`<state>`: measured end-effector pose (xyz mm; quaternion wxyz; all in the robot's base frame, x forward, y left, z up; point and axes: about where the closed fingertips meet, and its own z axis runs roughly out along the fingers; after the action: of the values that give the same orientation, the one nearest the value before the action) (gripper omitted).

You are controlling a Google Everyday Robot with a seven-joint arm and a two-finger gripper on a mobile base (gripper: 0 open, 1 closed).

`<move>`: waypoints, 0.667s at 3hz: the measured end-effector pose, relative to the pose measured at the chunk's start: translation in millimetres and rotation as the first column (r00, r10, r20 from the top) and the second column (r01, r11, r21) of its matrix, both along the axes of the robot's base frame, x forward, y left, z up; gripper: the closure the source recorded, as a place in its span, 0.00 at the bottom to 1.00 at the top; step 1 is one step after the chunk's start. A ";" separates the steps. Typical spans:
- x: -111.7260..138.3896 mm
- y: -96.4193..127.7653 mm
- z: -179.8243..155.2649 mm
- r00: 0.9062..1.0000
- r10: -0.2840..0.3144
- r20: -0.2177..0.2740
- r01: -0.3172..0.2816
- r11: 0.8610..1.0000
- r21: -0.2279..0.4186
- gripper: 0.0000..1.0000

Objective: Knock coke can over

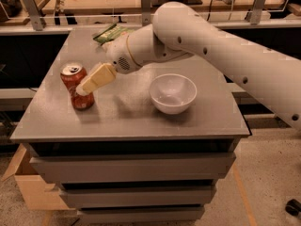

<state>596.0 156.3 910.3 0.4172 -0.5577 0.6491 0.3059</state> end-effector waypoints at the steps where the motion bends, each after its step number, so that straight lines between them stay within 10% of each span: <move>1: -16.1 7.8 -3.6 1.000 0.015 -0.009 -0.015 1.000 -0.012 0.00; 2: -25.7 16.7 -3.6 0.999 0.034 -0.013 -0.034 0.999 -0.011 0.00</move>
Offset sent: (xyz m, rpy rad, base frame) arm -0.0341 0.0229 -0.0034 -0.0082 0.0174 0.0480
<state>570.3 173.0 906.8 0.4047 -0.5690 0.6439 0.3129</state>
